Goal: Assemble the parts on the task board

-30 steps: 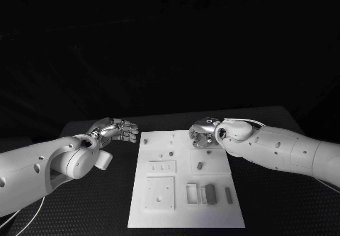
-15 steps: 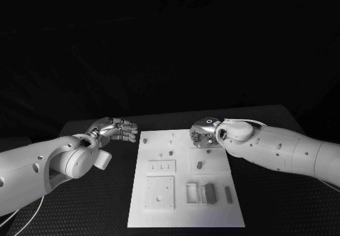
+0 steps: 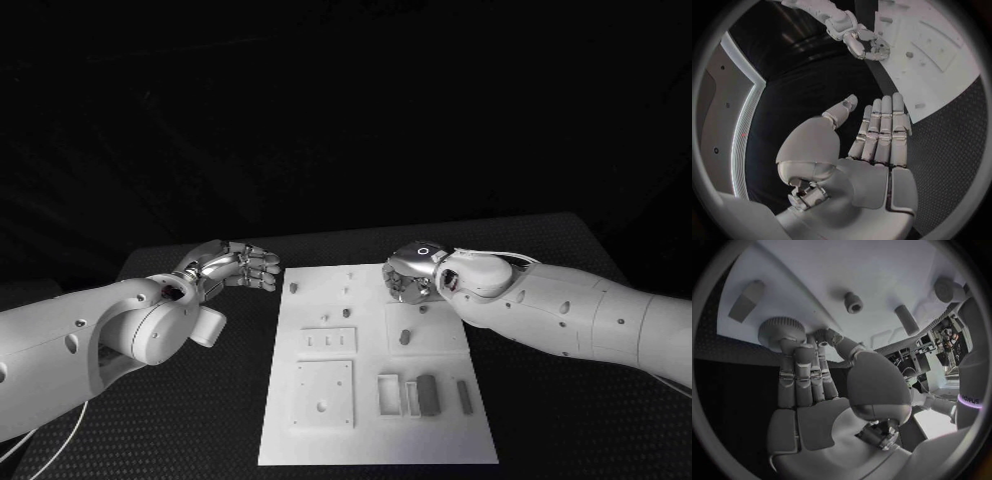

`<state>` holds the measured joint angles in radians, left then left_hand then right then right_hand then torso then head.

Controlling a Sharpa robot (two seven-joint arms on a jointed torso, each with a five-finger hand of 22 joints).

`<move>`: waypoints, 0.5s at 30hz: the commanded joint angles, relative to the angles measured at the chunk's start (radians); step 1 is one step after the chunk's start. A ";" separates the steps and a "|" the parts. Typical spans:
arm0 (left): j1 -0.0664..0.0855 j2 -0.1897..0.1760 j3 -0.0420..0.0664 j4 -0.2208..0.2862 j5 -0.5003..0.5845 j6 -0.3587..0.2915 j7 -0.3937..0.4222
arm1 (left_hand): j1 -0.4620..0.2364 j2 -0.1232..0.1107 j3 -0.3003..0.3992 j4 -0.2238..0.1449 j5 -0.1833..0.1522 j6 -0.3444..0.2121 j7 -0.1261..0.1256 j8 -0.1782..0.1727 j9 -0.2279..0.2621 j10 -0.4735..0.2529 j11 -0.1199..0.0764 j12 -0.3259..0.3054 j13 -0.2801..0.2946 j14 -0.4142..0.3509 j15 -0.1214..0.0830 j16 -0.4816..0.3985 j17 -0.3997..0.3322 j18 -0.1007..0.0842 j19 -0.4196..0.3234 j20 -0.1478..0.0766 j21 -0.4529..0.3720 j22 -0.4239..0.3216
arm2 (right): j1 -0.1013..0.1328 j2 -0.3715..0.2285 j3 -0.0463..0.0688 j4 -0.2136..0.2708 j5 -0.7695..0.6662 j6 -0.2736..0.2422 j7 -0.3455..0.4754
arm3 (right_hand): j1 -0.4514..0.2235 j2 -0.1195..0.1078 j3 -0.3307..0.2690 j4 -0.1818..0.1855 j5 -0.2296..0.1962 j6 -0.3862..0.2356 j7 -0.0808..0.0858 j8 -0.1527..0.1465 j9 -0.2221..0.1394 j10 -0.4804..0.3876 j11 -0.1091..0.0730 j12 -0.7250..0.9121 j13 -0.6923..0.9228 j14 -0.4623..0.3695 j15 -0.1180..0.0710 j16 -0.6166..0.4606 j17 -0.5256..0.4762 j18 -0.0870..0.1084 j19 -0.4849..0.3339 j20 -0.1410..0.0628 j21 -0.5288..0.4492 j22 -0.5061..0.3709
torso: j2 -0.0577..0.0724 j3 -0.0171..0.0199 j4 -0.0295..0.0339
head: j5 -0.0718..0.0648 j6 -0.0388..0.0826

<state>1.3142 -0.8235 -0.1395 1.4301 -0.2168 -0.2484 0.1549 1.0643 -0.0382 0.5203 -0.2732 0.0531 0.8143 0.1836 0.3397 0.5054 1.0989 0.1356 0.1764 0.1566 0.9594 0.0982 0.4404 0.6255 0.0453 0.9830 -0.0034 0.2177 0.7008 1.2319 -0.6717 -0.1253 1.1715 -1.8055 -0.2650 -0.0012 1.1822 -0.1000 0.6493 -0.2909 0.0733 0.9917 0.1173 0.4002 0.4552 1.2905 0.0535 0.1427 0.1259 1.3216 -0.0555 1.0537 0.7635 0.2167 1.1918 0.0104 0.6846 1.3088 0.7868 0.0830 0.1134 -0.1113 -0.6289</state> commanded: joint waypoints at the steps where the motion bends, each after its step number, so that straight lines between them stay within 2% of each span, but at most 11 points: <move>1: 0.002 0.002 0.001 0.001 -0.005 0.014 0.005 | -0.006 0.000 -0.001 0.004 0.000 0.002 0.004 -0.007 -0.002 0.007 0.001 -0.004 0.002 0.007 0.002 -0.006 0.002 0.013 0.001 0.003 0.001 0.002 | -0.011 0.005 -0.007 0.021 -0.019 -0.047 -0.043 | 0.001 0.021 0.007 0.000 0.007 0.012 -0.003 0.009 0.013 0.052 -0.007 0.008 0.012 -0.001 -0.009 0.014 0.005 0.045 0.002 -0.010 0.012 0.026 | 0.001 0.0003 0.0159 | 0.002 0.004; 5: 0.002 0.004 0.001 -0.001 -0.005 0.014 0.005 | -0.006 0.000 -0.001 0.004 0.000 0.002 0.004 -0.007 -0.002 0.007 0.001 -0.005 0.002 0.007 0.002 -0.006 0.002 0.013 0.001 0.003 0.001 0.002 | -0.008 0.015 -0.003 0.034 -0.019 -0.065 -0.063 | 0.005 0.026 0.010 -0.001 0.007 0.019 -0.006 0.009 0.018 0.059 -0.011 0.009 0.017 -0.002 -0.013 0.030 0.011 0.045 0.003 -0.015 0.027 0.025 | 0.001 -0.0001 0.0177 | 0.002 0.009; 9: 0.002 0.004 0.001 -0.004 -0.006 0.014 0.006 | -0.006 0.000 -0.001 0.004 0.000 0.002 0.004 -0.007 -0.002 0.007 0.001 -0.005 0.002 0.007 0.002 -0.006 0.002 0.013 0.001 0.003 0.001 0.002 | 0.006 0.040 0.005 0.027 -0.022 -0.074 -0.084 | 0.005 0.025 0.011 -0.001 0.007 0.022 -0.007 0.008 0.020 0.061 -0.012 0.008 0.020 -0.004 -0.014 0.038 0.013 0.045 0.003 -0.017 0.035 0.025 | 0.002 -0.0011 0.0189 | 0.003 0.014; 12: 0.003 0.003 0.001 -0.005 -0.006 0.012 0.005 | -0.006 0.000 -0.001 0.004 0.000 0.003 0.004 -0.007 -0.002 0.007 0.001 -0.005 0.002 0.007 0.002 -0.006 0.003 0.013 0.001 0.003 0.001 0.002 | 0.018 0.066 0.005 0.015 -0.032 -0.087 -0.100 | 0.005 0.024 0.011 -0.001 0.007 0.025 -0.008 0.007 0.023 0.065 -0.014 0.007 0.022 -0.004 -0.015 0.046 0.015 0.045 0.002 -0.019 0.044 0.025 | 0.003 0.0005 0.0148 | 0.009 0.018; 15: 0.004 0.006 0.001 -0.006 -0.008 0.015 0.005 | -0.006 -0.001 -0.002 0.004 0.000 0.003 0.004 -0.007 -0.002 0.007 0.001 -0.005 0.002 0.007 0.002 -0.006 0.003 0.013 0.000 0.003 0.001 0.002 | 0.021 0.088 0.005 0.005 -0.035 -0.089 -0.112 | 0.004 0.023 0.011 -0.001 0.007 0.027 -0.009 0.006 0.025 0.067 -0.014 0.006 0.024 -0.005 -0.016 0.052 0.016 0.045 0.002 -0.021 0.050 0.025 | 0.003 -0.0007 0.0157 | 0.008 0.021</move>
<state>1.3156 -0.8205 -0.1395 1.4221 -0.2188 -0.2477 0.1543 1.0643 -0.0382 0.5203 -0.2731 0.0531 0.8143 0.1836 0.3397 0.5053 1.0989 0.1356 0.1765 0.1573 0.9594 0.0982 0.4404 0.6271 0.0416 0.9830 -0.0034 0.2177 0.7014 1.2546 -0.5870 -0.1184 1.1803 -1.8178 -0.3336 -0.0756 1.1769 -0.0919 0.6558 -0.2925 0.0777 1.0139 0.1088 0.4072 0.4735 1.2910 0.0530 0.1487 0.1263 1.3248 -0.0587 1.1015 0.7788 0.2129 1.1952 -0.0004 0.7323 1.3088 0.7893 0.0826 0.1137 -0.1030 -0.6105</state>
